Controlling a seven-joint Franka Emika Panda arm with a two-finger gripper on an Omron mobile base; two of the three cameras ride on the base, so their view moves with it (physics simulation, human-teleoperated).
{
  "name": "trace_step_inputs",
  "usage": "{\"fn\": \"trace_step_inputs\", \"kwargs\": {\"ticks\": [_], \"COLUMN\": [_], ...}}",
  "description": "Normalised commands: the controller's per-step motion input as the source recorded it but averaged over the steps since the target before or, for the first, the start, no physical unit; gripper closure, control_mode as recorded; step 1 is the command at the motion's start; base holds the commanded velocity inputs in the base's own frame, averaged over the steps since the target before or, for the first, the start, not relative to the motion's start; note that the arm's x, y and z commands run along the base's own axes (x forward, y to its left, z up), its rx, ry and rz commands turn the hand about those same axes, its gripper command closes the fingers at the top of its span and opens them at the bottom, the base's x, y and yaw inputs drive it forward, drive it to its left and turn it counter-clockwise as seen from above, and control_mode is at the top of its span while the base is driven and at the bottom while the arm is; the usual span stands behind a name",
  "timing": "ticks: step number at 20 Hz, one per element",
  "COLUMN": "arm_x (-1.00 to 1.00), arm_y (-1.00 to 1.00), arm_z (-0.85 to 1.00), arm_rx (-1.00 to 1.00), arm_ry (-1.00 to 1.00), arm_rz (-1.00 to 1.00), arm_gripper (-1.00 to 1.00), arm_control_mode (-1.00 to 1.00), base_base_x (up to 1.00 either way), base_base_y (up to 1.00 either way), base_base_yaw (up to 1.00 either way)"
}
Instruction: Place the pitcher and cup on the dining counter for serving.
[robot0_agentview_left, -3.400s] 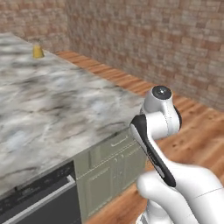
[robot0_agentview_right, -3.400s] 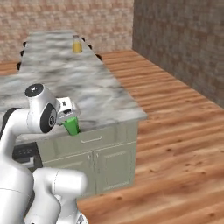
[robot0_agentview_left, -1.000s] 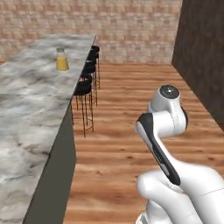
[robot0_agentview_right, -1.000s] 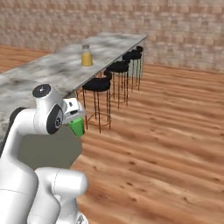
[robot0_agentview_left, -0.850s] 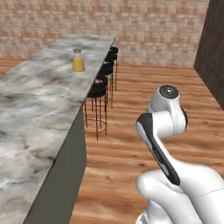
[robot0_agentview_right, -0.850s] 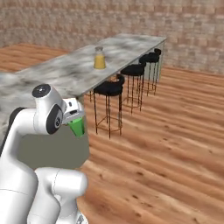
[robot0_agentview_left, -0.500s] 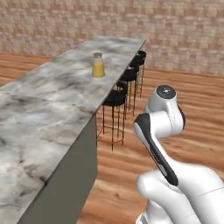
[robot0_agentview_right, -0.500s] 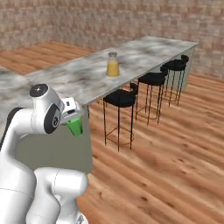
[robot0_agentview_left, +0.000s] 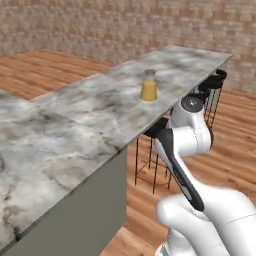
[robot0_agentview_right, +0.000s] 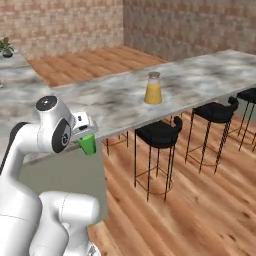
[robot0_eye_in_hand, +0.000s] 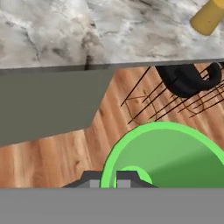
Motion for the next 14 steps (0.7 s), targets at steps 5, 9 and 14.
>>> {"fn": "trace_step_inputs", "kwargs": {"ticks": [5,9,14], "arm_x": [0.0,0.0,0.0], "arm_y": [0.0,0.0,0.0], "arm_z": [0.0,0.0,0.0], "arm_rx": [0.0,0.0,0.0], "arm_ry": [0.0,0.0,0.0], "arm_rz": [0.0,0.0,0.0], "arm_gripper": [1.0,1.0,1.0], "arm_control_mode": [1.0,1.0,1.0], "base_base_x": [0.8,0.73,0.69], "base_base_y": [-0.79,-0.91,-0.92], "base_base_yaw": [0.57,0.5,0.46]}}
